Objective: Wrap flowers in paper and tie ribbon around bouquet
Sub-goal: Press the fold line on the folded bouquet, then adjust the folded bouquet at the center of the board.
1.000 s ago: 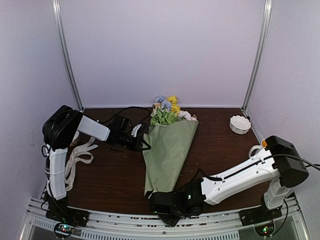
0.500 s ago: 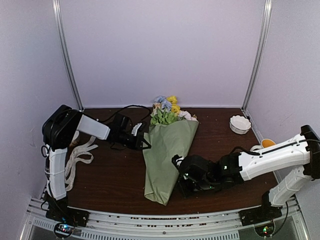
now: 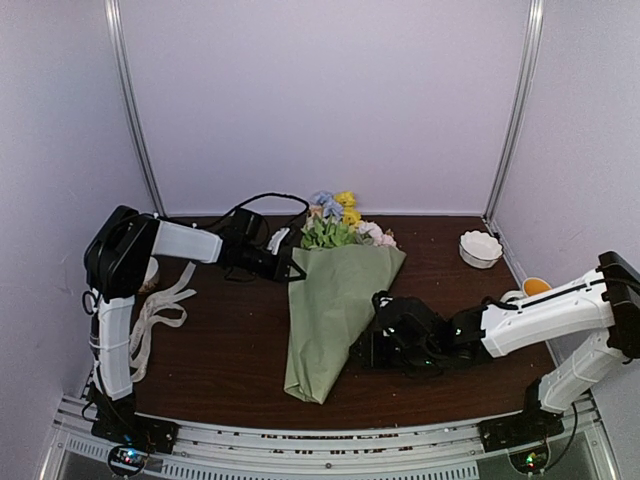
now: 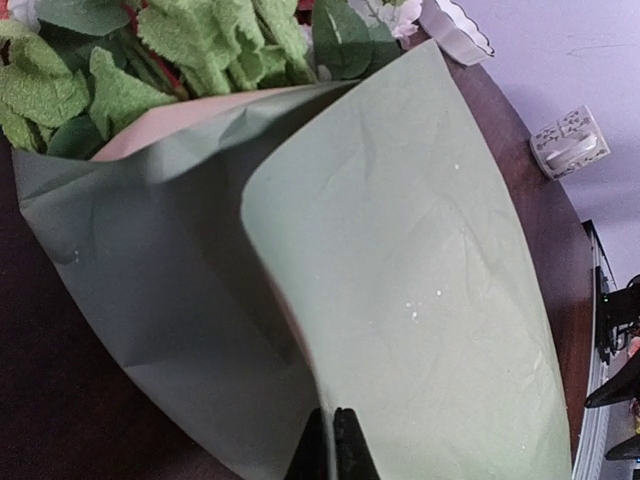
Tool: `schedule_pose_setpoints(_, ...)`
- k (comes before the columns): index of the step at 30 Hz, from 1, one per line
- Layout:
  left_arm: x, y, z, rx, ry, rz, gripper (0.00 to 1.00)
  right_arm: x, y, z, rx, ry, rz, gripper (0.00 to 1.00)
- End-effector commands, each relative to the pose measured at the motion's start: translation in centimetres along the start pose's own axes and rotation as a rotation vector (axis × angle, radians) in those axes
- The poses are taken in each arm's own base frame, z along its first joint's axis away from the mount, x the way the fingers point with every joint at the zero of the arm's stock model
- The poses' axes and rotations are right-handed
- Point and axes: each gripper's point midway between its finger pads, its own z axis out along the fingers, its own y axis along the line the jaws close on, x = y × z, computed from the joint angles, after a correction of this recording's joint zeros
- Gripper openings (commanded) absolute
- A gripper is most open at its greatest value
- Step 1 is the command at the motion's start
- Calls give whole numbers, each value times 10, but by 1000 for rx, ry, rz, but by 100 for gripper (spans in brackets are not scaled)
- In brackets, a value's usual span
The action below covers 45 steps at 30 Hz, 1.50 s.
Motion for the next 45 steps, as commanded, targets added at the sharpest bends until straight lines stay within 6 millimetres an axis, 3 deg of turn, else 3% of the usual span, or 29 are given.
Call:
schedule_pose_setpoints(1,19,24,6,-67,37,-39,0,-10,0,10,-35,-62,126,55)
schedule_pose_setpoints(5,31,32,12,-74,58,-64,0,-7,-6,22,-57,-64,202,57)
schedule_pose_setpoints(7,36,35,15,-72,67,-74,0,-8,1,27,-101,-57,216,60)
schedule_pose_setpoints(10,38,34,18,-57,69,-80,0,-8,16,33,-172,-42,213,73)
schedule_pose_setpoints(13,35,34,17,-63,69,-77,0,-7,17,39,-172,-34,220,74)
schedule_pose_setpoints(23,-15,17,6,-48,40,-14,0,-7,-5,49,-116,-35,267,59)
schedule_pose_setpoints(31,-4,31,21,-36,80,-75,0,-13,-1,59,-145,-35,270,57)
schedule_pose_setpoints(40,-1,42,24,-78,102,-92,0,-20,-1,70,-183,-42,324,55)
schedule_pose_setpoints(43,5,46,26,-89,117,-101,0,-22,0,72,-182,-41,324,48)
schedule_pose_setpoints(45,7,46,27,-84,118,-105,0,-22,2,73,-191,-36,323,35)
